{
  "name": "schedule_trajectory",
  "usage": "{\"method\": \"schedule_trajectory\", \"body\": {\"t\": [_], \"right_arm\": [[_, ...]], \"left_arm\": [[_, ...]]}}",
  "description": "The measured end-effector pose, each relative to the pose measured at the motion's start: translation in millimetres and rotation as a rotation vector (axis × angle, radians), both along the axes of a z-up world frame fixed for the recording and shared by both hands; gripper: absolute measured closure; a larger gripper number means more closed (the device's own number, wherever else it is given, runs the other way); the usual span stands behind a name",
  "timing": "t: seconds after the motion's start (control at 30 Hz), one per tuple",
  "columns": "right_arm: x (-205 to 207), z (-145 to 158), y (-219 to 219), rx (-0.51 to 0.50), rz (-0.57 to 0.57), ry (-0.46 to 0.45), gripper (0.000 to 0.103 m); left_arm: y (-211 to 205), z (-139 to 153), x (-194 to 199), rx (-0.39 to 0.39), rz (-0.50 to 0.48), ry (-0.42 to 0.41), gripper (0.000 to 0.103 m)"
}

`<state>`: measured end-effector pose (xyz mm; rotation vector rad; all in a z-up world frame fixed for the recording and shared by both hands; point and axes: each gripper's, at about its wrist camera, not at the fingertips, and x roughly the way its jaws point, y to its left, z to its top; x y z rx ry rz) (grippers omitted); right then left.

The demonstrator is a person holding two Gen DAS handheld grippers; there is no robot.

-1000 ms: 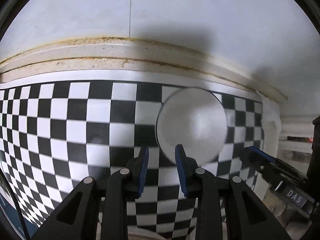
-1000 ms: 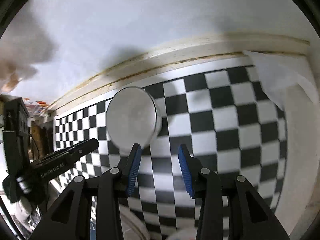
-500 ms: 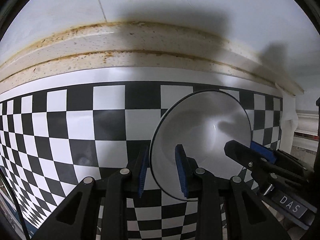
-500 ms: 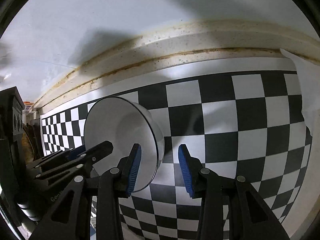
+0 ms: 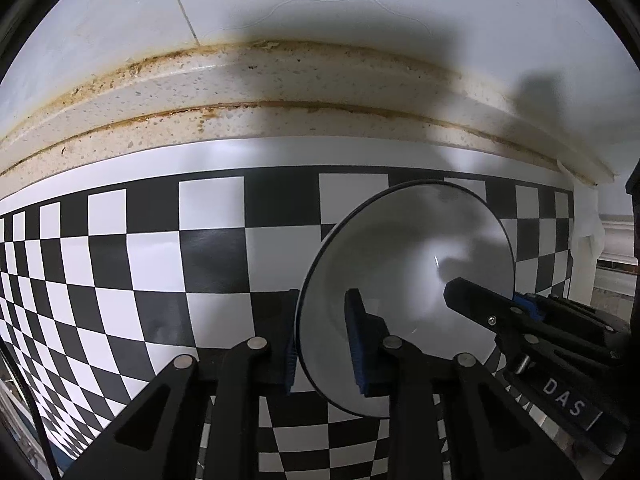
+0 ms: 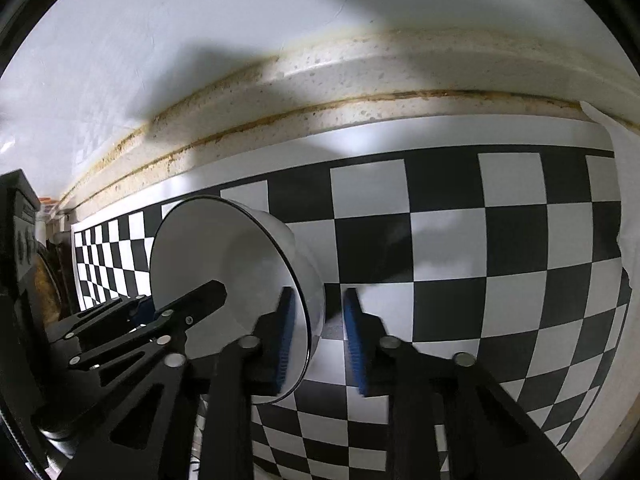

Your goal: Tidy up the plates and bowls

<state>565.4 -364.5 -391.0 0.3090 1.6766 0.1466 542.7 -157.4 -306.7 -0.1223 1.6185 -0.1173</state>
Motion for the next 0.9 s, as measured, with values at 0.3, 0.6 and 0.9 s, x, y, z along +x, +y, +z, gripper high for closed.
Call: {"method": "schedule_trajectory", "body": {"t": [0.3,0.6,0.9], "right_arm": [[-5.0,0.4,5.8,-0.016,0.034,-0.010,0.092],[-23.8,28.8,4.2,-0.018,0.048,-0.051,0.093],[-70.9,87.8,-9.8,-0.032,0.028,-0.124,0.093]], "left_arm": [[0.2,6.4,-21.1,-0.004,0.010,-0.018,0.087],[2.5,36.8,-60.5,-0.025,-0.002,-0.060,0.087],[-6.3,91.6,-93.6,-0.068,-0.050,-0.126,0.087]]}}
